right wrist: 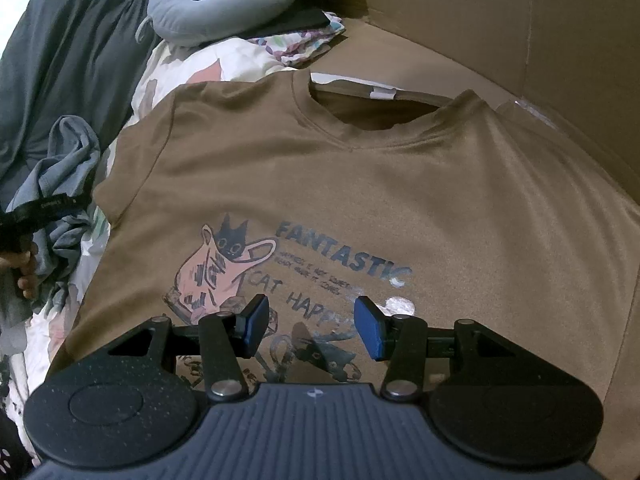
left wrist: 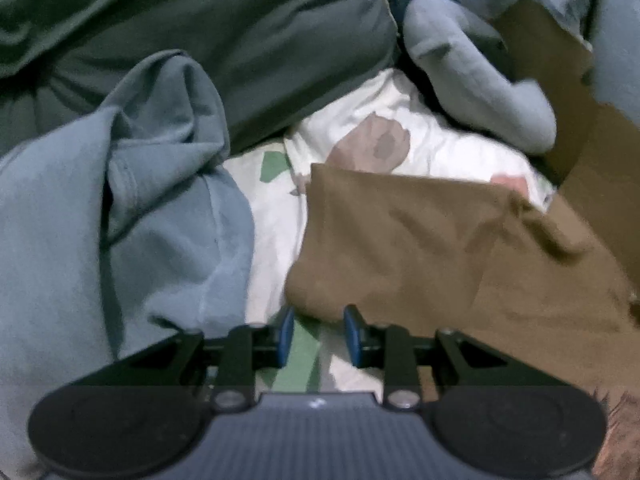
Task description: Fold clothes
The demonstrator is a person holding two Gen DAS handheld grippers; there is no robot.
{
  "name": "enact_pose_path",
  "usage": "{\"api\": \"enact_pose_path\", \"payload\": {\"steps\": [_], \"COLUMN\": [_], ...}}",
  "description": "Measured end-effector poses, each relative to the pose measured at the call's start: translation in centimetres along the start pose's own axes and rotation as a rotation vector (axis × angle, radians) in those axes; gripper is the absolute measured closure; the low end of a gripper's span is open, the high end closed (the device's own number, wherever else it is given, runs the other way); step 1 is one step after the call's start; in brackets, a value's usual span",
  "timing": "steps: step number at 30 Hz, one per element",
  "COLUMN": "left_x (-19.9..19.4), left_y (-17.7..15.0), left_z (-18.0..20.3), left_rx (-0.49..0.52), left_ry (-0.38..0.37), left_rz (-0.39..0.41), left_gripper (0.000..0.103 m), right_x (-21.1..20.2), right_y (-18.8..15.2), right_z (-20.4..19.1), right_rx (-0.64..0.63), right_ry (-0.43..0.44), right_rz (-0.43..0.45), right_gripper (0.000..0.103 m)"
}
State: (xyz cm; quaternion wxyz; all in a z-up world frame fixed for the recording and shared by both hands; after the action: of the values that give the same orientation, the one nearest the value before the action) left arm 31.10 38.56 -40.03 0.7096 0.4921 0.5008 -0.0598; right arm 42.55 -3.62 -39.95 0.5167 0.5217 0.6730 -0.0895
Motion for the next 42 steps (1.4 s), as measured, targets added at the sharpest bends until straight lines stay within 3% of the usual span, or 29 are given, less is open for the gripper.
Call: {"api": "enact_pose_path", "payload": {"steps": [9, 16, 21, 23, 25, 30, 33, 34, 37, 42], "left_x": [3.1, 4.4, 4.8, 4.6, 3.8, 1.8, 1.2, 1.1, 1.3, 0.9], "left_y": [-0.9, -1.1, -0.6, -0.3, 0.1, 1.0, 1.4, 1.5, 1.6, 2.9], "left_z": [0.4, 1.1, 1.3, 0.8, 0.4, 0.3, 0.6, 0.7, 0.7, -0.4], "left_rx": [-0.033, -0.036, -0.018, -0.039, -0.073, -0.138, -0.138, -0.132, -0.113, -0.075], "left_ry": [0.043, 0.061, 0.052, 0.047, 0.014, -0.145, -0.203, -0.207, -0.208, -0.149], "left_rz": [-0.031, -0.013, 0.016, 0.014, 0.013, 0.000, -0.008, -0.010, -0.025, 0.011], "left_gripper": [0.074, 0.054, 0.052, 0.066, 0.074, 0.073, 0.073, 0.075, 0.097, 0.102], "right_x": [0.5, 1.1, 1.4, 1.3, 1.3, 1.2, 1.4, 1.4, 1.6, 2.2], "right_y": [-0.9, -1.3, -1.3, -1.3, -1.3, -1.2, -1.2, -1.1, -1.1, -1.3], "right_z": [0.6, 0.6, 0.5, 0.4, 0.4, 0.7, 0.5, 0.4, 0.2, -0.3], "right_rx": [0.016, 0.015, 0.007, 0.004, 0.001, 0.009, 0.009, 0.009, 0.009, -0.011], "right_ry": [-0.003, -0.006, -0.006, -0.006, -0.005, -0.009, -0.003, -0.001, 0.006, 0.009], "right_rz": [-0.021, -0.040, -0.047, -0.047, -0.047, -0.042, -0.040, -0.040, -0.038, -0.049], "right_gripper": [0.049, 0.049, 0.049, 0.048, 0.048, 0.048, 0.048, 0.048, 0.048, 0.048]}}
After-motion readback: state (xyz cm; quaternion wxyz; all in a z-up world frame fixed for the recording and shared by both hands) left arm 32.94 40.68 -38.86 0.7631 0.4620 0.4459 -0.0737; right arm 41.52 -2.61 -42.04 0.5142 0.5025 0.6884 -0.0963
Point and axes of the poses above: each gripper's, at about its wrist camera, not at the fingertips, and x roughly the way its jaws point, z to its right, y to its top, the point moved 10 cm from there along x, roughly the way its jaws point, and after that the axes turned 6 degrees about y, right-handed, at the moved point
